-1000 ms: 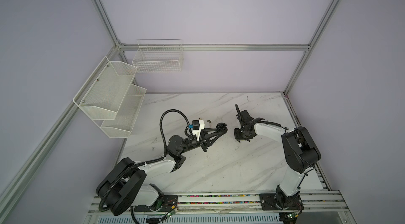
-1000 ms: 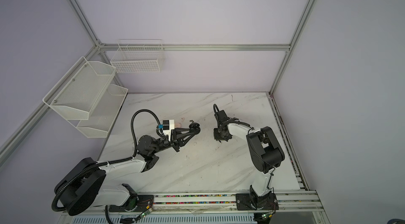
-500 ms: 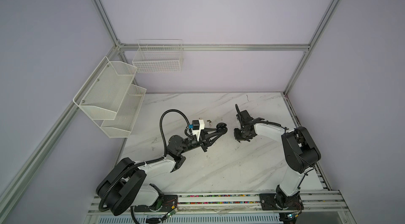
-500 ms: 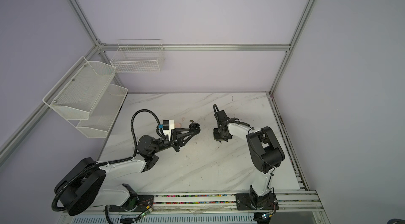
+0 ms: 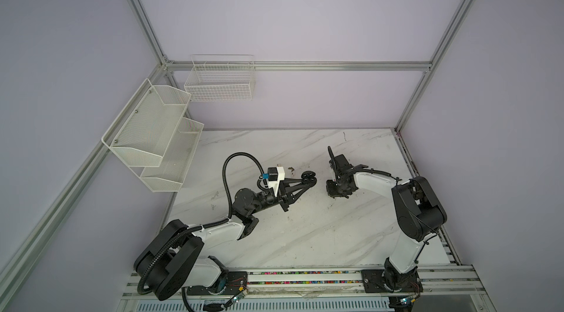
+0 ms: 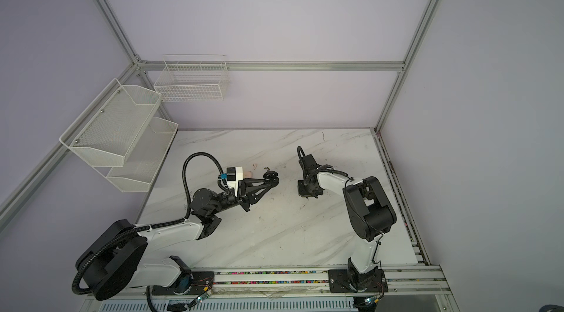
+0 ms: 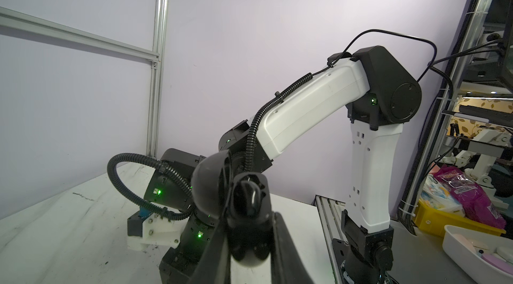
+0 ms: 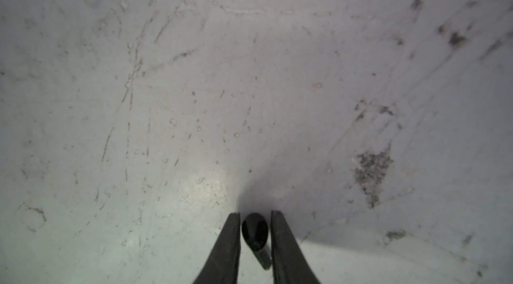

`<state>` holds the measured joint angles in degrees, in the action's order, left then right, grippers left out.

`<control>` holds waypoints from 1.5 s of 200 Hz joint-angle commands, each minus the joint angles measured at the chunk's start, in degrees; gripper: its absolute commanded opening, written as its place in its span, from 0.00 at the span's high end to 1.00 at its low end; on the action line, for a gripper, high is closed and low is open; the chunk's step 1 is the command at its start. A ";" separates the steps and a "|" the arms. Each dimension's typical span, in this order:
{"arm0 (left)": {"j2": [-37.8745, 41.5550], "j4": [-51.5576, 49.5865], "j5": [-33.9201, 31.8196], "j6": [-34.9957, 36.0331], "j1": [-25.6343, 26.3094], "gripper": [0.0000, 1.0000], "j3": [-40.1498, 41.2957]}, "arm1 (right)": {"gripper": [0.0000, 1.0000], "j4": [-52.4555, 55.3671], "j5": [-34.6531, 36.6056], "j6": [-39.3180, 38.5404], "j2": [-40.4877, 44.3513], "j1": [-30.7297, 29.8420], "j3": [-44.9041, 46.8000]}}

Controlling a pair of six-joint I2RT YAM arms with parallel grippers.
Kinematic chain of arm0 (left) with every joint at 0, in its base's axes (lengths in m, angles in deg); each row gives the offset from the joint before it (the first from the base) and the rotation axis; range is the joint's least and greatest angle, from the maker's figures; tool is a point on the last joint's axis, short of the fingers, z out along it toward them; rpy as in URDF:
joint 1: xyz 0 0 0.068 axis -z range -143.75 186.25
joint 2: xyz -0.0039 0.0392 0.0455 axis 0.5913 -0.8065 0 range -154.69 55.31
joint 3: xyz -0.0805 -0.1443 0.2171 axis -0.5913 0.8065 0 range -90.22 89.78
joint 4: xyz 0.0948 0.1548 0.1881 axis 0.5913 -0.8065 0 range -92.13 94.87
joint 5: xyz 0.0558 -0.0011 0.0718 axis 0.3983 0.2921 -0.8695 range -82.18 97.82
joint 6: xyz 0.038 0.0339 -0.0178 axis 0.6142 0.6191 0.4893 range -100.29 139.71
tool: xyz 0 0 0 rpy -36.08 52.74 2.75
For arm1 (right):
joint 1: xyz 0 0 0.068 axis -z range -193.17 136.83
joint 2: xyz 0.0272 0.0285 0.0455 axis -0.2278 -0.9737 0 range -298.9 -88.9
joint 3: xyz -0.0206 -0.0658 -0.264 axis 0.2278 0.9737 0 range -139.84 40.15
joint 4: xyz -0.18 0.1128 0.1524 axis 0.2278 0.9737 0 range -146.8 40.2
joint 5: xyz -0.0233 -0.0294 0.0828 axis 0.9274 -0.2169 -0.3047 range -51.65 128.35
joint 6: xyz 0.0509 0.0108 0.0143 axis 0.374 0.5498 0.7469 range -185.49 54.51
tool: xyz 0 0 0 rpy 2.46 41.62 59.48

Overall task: Insert wireless bluetooth earbuds into charging case
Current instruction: Pick up the wireless bluetooth earbud from the center of the table.

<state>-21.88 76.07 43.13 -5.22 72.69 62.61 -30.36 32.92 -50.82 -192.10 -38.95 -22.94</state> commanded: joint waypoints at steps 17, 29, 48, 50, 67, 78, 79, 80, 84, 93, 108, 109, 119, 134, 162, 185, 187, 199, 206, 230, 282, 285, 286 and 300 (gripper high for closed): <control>1.03 3.07 -0.07 0.14 0.03 1.00 2.09 | 0.76 0.99 0.58 0.20 0.21 -0.24 0.26; 1.15 3.07 -0.15 0.18 0.03 1.00 2.09 | 0.76 0.90 0.73 0.19 -0.06 -0.26 -0.07; 1.29 3.05 -0.16 0.14 0.05 1.00 2.21 | 0.77 0.99 0.86 0.18 -0.42 -0.30 -0.27; 1.28 3.06 -0.20 0.21 0.03 1.00 2.22 | 0.77 0.99 0.86 0.18 -0.42 -0.25 -0.25; 1.43 3.07 -0.28 0.23 0.03 1.00 2.32 | 0.79 0.99 1.04 0.09 -0.51 -0.26 -0.05; 1.43 3.07 -0.33 0.32 0.07 1.00 2.32 | 0.80 0.94 1.04 0.09 -0.43 -0.28 0.07; 1.43 3.07 -0.33 0.32 0.05 1.00 2.36 | 0.80 0.92 1.04 0.09 -0.43 -0.26 0.12; 1.43 3.07 -0.33 0.27 0.04 1.00 2.38 | 0.80 0.91 1.04 0.09 -0.43 -0.29 0.14; 1.43 3.07 -0.33 0.27 0.07 1.00 2.27 | 0.80 0.90 0.96 0.09 -0.36 -0.29 0.16; 1.30 3.07 -0.36 0.25 0.03 1.00 2.25 | 0.81 0.85 0.95 0.18 -0.28 -0.24 0.36; 1.20 3.07 -0.33 0.23 0.03 1.00 2.28 | 0.82 0.79 0.86 0.18 -0.08 -0.24 0.48; 1.22 3.07 -0.33 0.23 0.03 1.00 2.25 | 0.82 0.76 0.86 0.18 -0.08 -0.24 0.50; 1.25 3.07 -0.33 0.23 0.03 1.00 2.22 | 0.83 0.72 0.73 0.18 0.10 -0.21 0.50; 1.28 3.07 -0.41 0.23 0.03 1.00 2.23 | 0.84 0.50 0.73 0.26 0.30 -0.26 0.51; 1.60 3.07 -0.81 0.08 0.03 1.00 2.25 | 0.84 -0.02 0.51 0.44 1.19 -0.24 0.58; 1.93 2.98 -1.34 -0.12 0.03 1.00 2.27 | 0.84 -0.42 0.49 0.70 2.30 -0.29 0.51; 1.99 2.98 -1.37 -0.05 0.01 1.00 2.30 | 0.84 -0.42 0.51 0.70 2.49 -0.24 0.56; 2.12 2.98 -1.65 -0.34 -0.01 1.00 2.09 | 0.84 -0.57 0.55 0.82 3.19 -0.24 0.38; 2.13 2.98 -1.78 -0.55 0.00 1.00 1.96 | 0.84 -0.73 0.51 0.96 3.62 -0.26 0.26; 1.87 2.98 -1.66 -2.38 -0.49 1.00 1.18 | 0.84 -2.18 0.34 1.53 5.62 -0.25 0.16; 1.51 3.16 -1.38 -6.19 -1.99 1.00 -0.04 | 0.85 -6.43 -2.39 1.67 9.79 0.15 1.18; 1.39 3.16 -1.45 -6.33 -2.03 1.00 -0.07 | 0.85 -6.85 -2.58 1.67 10.31 0.15 1.28; 1.41 3.16 -1.46 -6.39 -2.01 1.00 -0.07 | 0.85 -6.98 -2.66 1.67 10.44 0.18 1.33; 1.25 3.23 -1.39 -6.90 -2.25 1.00 -0.39 | 0.85 -9.07 -3.88 1.68 13.21 0.22 1.50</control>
<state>-21.18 76.40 42.06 -9.90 71.06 63.28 -35.34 31.43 -49.48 -183.88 -38.95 -22.54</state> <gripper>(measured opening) 0.197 0.154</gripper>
